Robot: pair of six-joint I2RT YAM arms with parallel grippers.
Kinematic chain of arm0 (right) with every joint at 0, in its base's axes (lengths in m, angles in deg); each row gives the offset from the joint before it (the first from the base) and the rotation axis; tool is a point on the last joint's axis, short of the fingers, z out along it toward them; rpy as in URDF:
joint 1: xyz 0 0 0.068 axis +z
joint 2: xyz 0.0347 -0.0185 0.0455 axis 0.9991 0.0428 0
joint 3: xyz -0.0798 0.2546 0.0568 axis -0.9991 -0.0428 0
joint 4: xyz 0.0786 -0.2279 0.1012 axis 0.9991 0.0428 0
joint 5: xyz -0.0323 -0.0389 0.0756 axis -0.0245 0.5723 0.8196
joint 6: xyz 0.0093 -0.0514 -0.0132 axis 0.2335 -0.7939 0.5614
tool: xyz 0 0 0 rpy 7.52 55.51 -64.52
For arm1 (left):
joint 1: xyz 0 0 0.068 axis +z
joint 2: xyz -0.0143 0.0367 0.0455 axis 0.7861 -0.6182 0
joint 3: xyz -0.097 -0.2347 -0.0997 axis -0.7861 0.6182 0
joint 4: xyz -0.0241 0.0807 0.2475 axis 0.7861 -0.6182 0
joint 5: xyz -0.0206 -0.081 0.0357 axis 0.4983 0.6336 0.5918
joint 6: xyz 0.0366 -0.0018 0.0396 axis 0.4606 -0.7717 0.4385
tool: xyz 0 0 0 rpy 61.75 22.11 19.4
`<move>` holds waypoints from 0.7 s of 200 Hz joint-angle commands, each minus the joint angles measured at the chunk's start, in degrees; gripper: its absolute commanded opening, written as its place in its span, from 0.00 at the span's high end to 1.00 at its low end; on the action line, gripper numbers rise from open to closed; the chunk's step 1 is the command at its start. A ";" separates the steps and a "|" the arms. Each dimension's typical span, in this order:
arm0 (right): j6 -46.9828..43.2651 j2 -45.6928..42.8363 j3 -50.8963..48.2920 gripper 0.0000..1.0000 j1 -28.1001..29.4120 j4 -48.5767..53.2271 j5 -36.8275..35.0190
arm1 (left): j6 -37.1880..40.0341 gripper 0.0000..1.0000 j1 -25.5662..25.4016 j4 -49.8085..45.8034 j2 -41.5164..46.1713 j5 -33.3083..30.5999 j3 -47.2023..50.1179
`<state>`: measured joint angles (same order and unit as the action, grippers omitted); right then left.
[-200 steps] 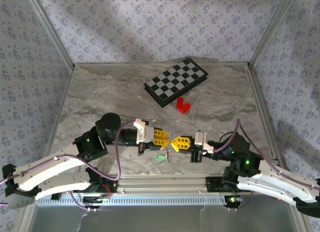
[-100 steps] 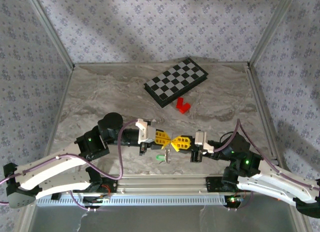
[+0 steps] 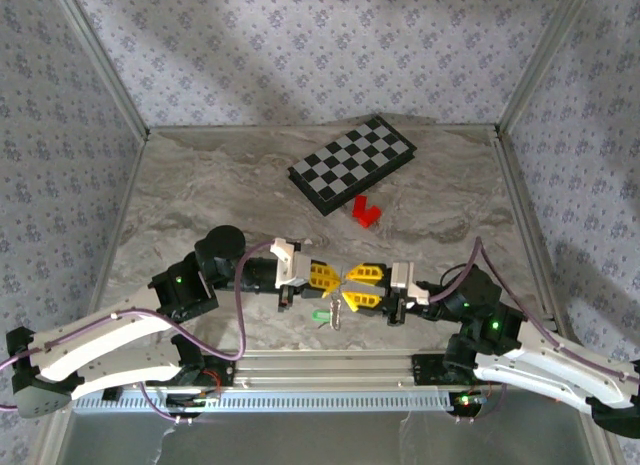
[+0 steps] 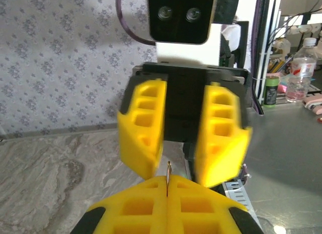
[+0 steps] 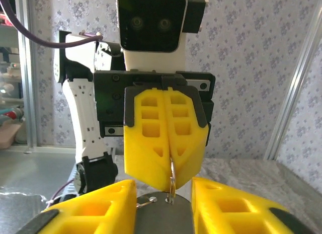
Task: Put the keys on the keyring
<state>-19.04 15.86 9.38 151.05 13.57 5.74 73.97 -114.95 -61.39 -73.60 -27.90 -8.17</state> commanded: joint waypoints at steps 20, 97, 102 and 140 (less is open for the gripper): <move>4.03 -3.76 1.37 0.40 -0.31 8.02 -4.10 | -0.65 1.00 -0.32 0.26 1.31 -2.05 -0.57; 14.99 1.79 6.70 0.20 -2.00 33.25 -17.75 | -2.26 1.00 -0.32 -1.02 3.53 -10.02 2.78; 16.05 2.87 6.84 0.20 -2.35 34.42 -18.04 | -2.58 1.00 -0.32 -1.03 3.81 -10.49 3.16; 22.61 13.69 6.88 0.23 -6.74 40.76 -14.94 | -4.06 1.00 -0.32 -2.01 6.38 -13.41 6.03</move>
<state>-2.82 24.30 15.11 146.74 46.31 -9.62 71.66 -114.95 -63.69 -69.82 -38.39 -3.23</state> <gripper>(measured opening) 0.790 0.045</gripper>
